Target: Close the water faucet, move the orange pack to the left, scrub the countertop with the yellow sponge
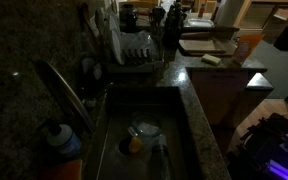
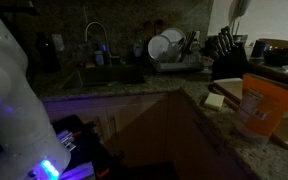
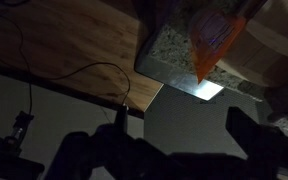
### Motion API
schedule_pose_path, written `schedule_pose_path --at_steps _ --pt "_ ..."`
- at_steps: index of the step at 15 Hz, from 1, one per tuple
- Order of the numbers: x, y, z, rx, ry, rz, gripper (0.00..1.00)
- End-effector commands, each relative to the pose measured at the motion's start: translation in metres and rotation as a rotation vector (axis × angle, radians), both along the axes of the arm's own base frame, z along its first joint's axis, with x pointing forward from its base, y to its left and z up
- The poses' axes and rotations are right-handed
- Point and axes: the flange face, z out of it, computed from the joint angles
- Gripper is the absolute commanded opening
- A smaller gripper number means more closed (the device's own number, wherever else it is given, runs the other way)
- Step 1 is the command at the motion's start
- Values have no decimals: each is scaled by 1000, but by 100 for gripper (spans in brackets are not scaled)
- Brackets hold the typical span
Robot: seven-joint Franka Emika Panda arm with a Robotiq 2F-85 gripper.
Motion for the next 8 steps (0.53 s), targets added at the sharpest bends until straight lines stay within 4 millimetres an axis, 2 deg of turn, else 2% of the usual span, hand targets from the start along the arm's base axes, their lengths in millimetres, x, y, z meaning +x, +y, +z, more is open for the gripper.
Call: schedule_pose_path --at_steps 1,2,4,8 --pt "-2 -8 -2 10 -2 -15 100" --pt "6 1 -6 -20 13 -1 100" --pt "35 -14 -24 -5 29 -29 100" --pt "81 -33 -54 -65 14 3 100"
